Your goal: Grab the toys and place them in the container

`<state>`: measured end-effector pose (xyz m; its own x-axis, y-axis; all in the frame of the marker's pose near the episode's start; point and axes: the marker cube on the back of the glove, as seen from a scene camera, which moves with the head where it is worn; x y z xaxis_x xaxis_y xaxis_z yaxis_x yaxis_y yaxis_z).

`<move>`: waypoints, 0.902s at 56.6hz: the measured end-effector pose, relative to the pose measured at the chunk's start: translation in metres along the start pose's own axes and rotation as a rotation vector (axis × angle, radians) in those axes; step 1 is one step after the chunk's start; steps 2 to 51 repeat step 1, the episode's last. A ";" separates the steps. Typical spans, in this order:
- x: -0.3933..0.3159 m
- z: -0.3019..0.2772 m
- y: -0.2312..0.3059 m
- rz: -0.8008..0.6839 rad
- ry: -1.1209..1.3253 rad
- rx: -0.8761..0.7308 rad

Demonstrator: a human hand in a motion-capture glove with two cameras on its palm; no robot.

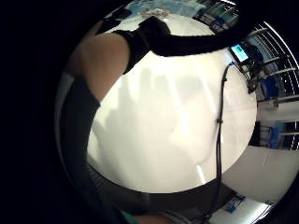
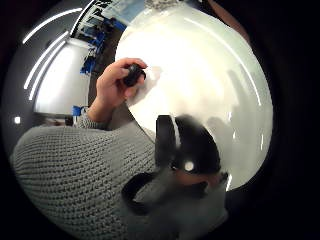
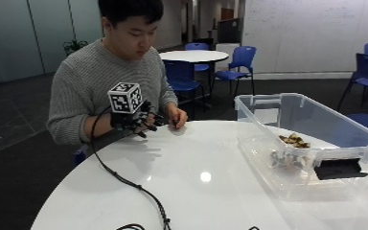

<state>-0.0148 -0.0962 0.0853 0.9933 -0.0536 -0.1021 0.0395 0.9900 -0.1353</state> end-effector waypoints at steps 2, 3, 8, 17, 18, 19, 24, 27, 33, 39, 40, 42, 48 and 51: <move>0.000 0.000 0.000 -0.001 0.000 -0.001; 0.000 0.000 0.000 -0.001 0.000 -0.001; 0.000 0.000 0.000 -0.001 0.000 -0.001; 0.000 0.000 0.000 -0.001 0.000 -0.001; 0.000 0.000 0.000 -0.001 0.000 -0.001; 0.000 0.000 0.000 -0.001 0.000 -0.001; 0.000 0.000 0.000 -0.001 0.000 -0.001; 0.000 0.000 0.000 -0.001 0.000 -0.001; 0.000 0.000 0.000 -0.001 0.000 -0.001; 0.000 0.000 0.000 -0.001 0.000 -0.001; 0.000 0.000 0.000 -0.001 0.000 -0.001; 0.000 0.000 0.000 -0.001 0.000 -0.001; 0.000 0.000 0.000 -0.001 0.000 -0.001; 0.000 0.000 0.000 -0.001 0.000 -0.001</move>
